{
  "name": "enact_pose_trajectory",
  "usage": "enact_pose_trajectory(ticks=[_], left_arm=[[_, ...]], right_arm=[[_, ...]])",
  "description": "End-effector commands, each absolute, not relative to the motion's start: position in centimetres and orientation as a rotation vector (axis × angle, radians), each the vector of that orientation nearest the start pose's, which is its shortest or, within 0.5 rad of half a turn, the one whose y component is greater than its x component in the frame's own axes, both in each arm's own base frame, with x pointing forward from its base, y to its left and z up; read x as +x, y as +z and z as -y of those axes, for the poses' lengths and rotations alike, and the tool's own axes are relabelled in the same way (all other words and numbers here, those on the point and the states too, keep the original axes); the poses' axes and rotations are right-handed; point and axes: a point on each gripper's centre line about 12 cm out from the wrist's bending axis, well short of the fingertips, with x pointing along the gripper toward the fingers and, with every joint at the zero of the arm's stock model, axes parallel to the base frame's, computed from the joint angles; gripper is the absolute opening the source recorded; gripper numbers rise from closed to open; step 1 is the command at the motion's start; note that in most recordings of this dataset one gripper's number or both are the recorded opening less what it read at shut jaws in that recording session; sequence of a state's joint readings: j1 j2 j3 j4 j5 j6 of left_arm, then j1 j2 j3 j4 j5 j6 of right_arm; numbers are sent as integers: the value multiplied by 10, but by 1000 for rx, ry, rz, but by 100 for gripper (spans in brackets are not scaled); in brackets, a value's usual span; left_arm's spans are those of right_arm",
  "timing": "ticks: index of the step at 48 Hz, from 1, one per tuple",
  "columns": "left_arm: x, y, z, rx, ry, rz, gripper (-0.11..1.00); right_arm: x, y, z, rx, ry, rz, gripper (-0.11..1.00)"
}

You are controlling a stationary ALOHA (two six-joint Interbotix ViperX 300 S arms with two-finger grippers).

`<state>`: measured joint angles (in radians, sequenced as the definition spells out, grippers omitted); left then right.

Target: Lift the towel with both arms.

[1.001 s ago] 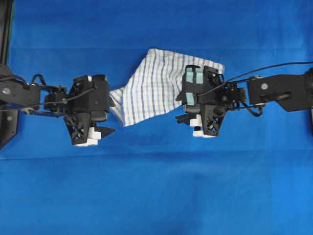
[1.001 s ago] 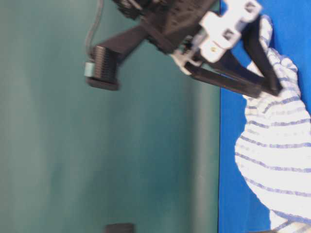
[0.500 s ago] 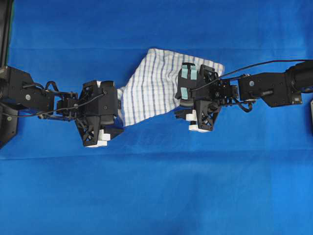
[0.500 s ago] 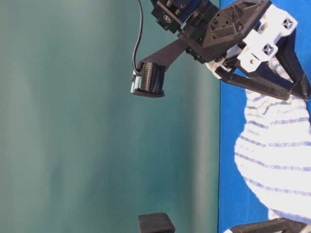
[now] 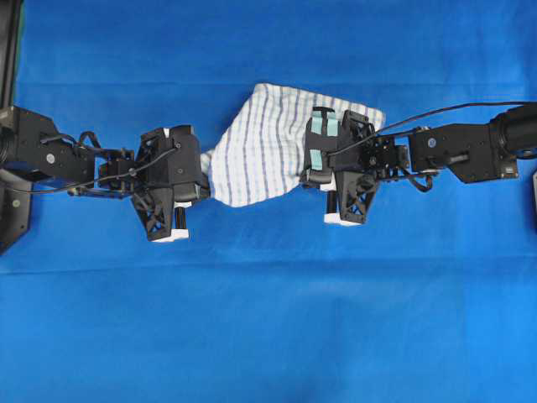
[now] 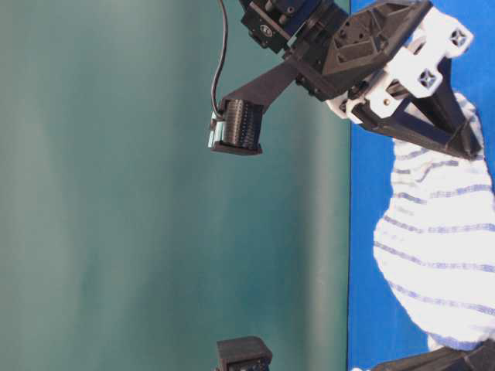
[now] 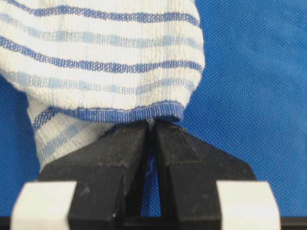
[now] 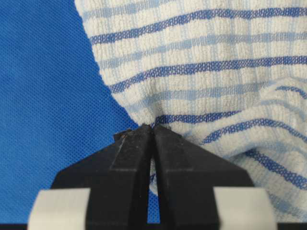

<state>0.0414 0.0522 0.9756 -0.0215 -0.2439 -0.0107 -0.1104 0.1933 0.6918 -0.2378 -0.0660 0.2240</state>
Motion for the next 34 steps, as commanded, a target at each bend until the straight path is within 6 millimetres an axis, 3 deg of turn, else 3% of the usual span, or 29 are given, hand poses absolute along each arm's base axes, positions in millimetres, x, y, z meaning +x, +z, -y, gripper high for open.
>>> enact_pose_trajectory(ticks=[1, 10, 15, 25, 34], left_arm=[[317, 90, -20, -57, 78, -758, 2], [318, 99, -22, -62, 84, -732, 2], [319, 113, -19, -60, 77, -693, 2], [319, 163, -11, -59, 51, -605, 2], [314, 209, -9, -59, 43, -568, 2]], right_arm=[[386, 100, 42, 37, -86, -800, 1], [384, 105, 41, 41, -88, -791, 1], [384, 118, 41, 37, -90, -766, 1], [375, 166, 38, 21, -102, -718, 1], [359, 223, 39, 7, -126, -642, 1]])
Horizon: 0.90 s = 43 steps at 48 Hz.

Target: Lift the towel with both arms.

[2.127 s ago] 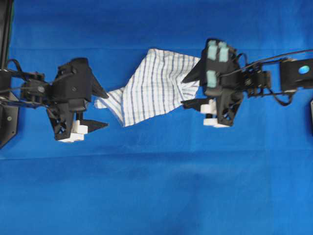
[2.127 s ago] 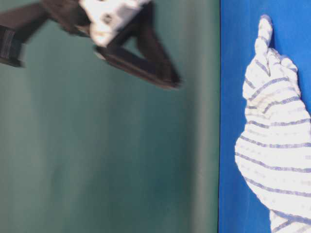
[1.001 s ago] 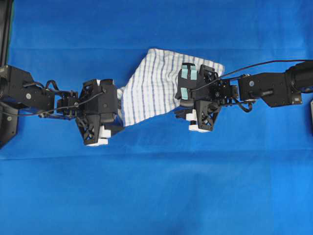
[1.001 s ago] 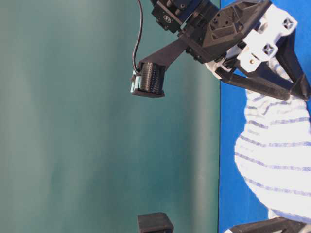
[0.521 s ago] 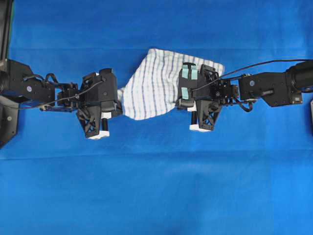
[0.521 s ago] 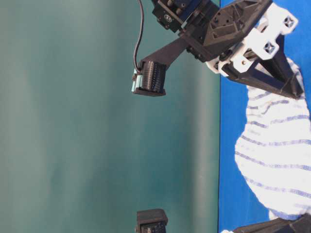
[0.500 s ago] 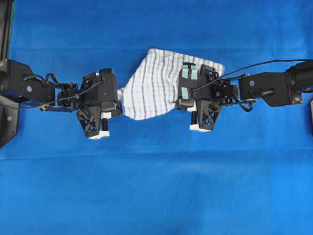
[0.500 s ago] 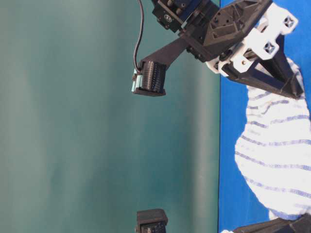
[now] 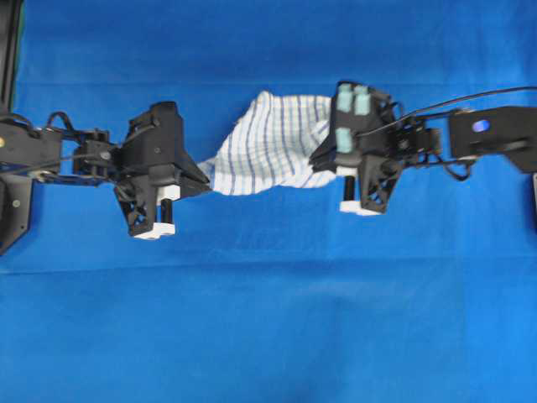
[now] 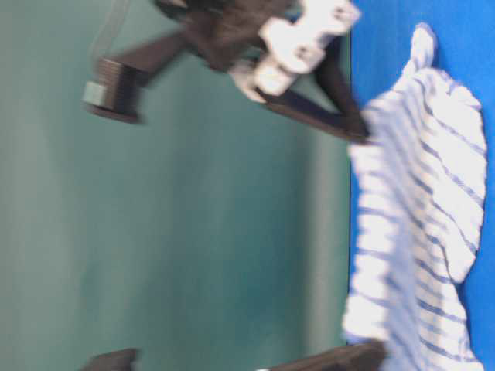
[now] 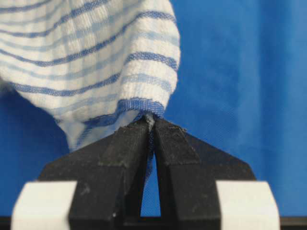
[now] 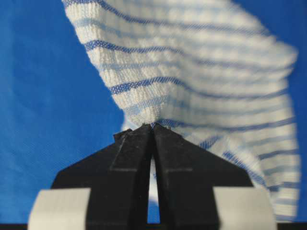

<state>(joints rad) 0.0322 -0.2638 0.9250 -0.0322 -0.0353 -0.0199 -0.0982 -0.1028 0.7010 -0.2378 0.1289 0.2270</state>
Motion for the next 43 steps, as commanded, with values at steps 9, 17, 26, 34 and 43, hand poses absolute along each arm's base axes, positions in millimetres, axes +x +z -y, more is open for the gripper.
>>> enact_pose_trajectory(ticks=[9, 17, 26, 34, 43], left_arm=[[311, 255, -9, -58, 37, -513, 2], [309, 305, -9, -53, 35, -447, 2], [304, 349, -11, -55, 39, -381, 2], [301, 385, -15, -53, 51, -325, 2], [293, 423, -17, -47, 57, -292, 2]], right_arm=[[344, 273, 41, 2, -153, -572, 1], [332, 321, 43, -13, -175, -513, 1], [324, 362, 46, -47, -198, -483, 1], [320, 399, 48, -61, -215, -447, 1], [316, 431, 49, -81, -227, -425, 1]])
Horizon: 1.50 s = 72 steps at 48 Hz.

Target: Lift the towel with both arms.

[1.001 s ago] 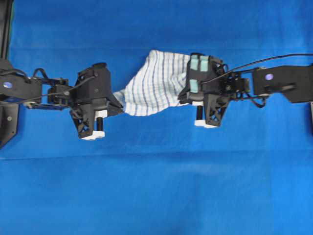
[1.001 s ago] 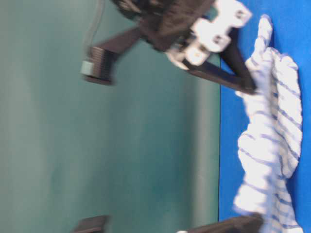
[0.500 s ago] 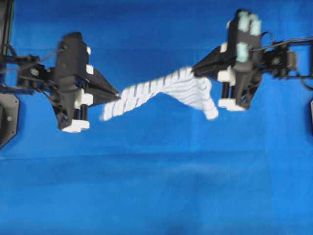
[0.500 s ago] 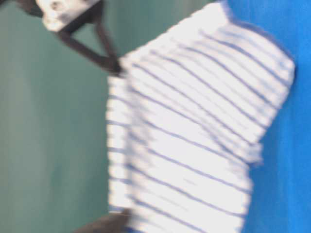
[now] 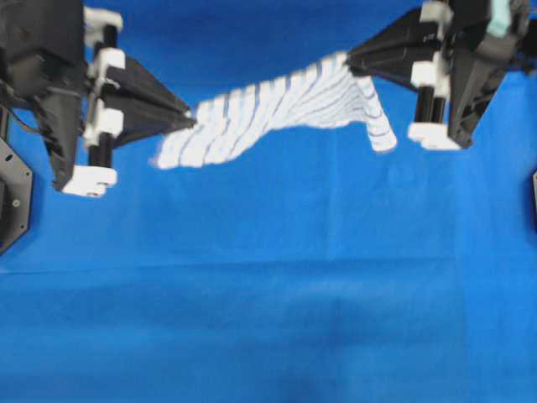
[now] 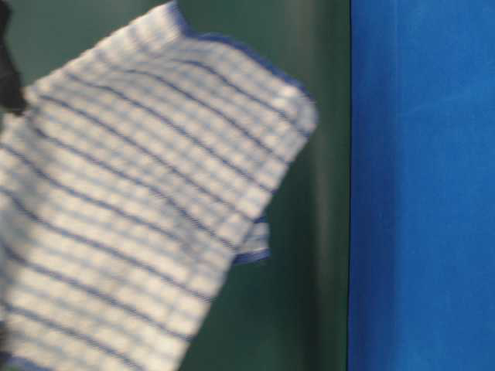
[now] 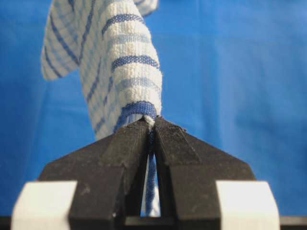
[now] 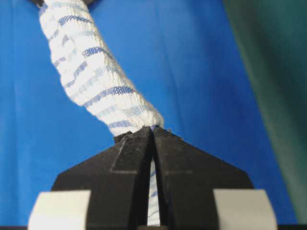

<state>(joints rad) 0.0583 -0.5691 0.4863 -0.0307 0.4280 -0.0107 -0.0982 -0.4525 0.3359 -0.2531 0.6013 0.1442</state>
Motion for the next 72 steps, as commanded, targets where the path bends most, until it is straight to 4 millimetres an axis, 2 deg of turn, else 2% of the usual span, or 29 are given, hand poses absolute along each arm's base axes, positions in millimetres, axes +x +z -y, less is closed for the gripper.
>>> enact_pose_trajectory(ticks=[1, 5, 9, 38, 41, 43, 49, 52, 55, 58, 64, 72], left_arm=[[292, 426, -17, -46, 57, -289, 2], [287, 441, -18, -43, 58, -272, 2], [285, 448, -18, -36, 58, -266, 2], [290, 448, -17, 47, 44, -236, 3], [290, 448, -17, 40, 44, -228, 11], [291, 449, -17, 36, 45, -222, 21], [289, 446, -17, 27, 48, -208, 60], [287, 444, -16, 28, 48, -208, 78], [285, 443, -16, 28, 47, -206, 90], [285, 440, -16, 27, 47, -209, 91], [286, 431, -16, 26, 48, -225, 89], [292, 401, -17, 27, 47, -266, 89]], right_arm=[[316, 435, 49, -83, -228, -419, 1], [314, 448, 49, -95, -230, -400, 1], [313, 455, 49, -102, -231, -384, 1], [313, 452, 49, -122, -228, -401, 2], [313, 452, 49, -120, -228, -400, 5], [313, 454, 49, -119, -228, -394, 16], [314, 453, 49, -121, -227, -396, 54], [314, 453, 49, -122, -228, -396, 67], [314, 452, 49, -119, -228, -396, 66], [314, 452, 49, -112, -229, -398, 62], [314, 442, 49, -107, -228, -417, 64], [318, 413, 47, -95, -211, -435, 63]])
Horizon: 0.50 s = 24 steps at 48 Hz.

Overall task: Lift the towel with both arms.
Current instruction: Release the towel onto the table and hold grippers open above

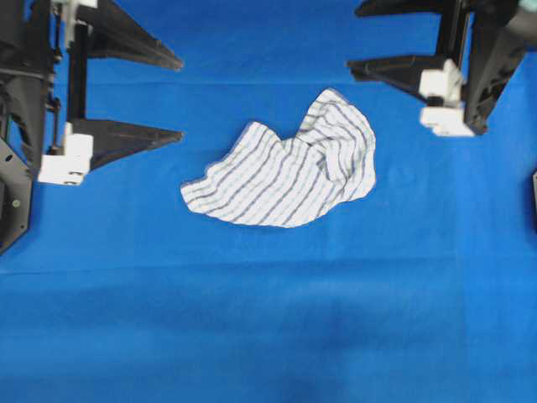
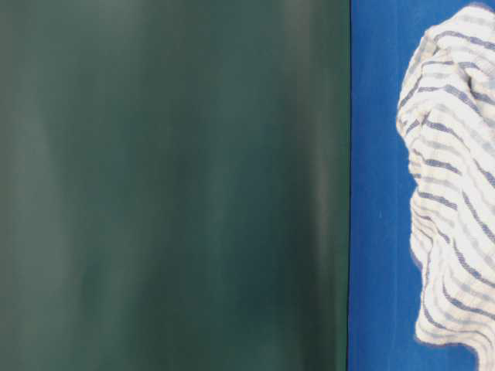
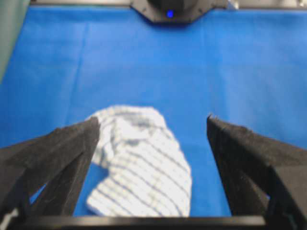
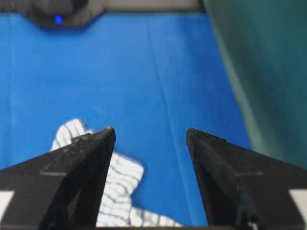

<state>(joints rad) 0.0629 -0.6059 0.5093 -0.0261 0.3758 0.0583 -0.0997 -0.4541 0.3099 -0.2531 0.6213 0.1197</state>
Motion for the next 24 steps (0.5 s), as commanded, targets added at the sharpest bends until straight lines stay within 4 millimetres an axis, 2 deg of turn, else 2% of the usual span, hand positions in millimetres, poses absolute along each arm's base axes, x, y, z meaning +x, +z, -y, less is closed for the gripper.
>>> enact_pose_trajectory(ticks=[1, 12, 24], left_arm=[[293, 397, -17, 30, 48, -268, 89], [299, 358, -22, 49, 63, -272, 90], [307, 315, -34, 66, 96, -308, 90]], right_arm=[[319, 409, 47, -93, -209, -433, 63], [323, 375, 44, -69, -183, -413, 63], [328, 320, 43, -45, -150, -409, 63]])
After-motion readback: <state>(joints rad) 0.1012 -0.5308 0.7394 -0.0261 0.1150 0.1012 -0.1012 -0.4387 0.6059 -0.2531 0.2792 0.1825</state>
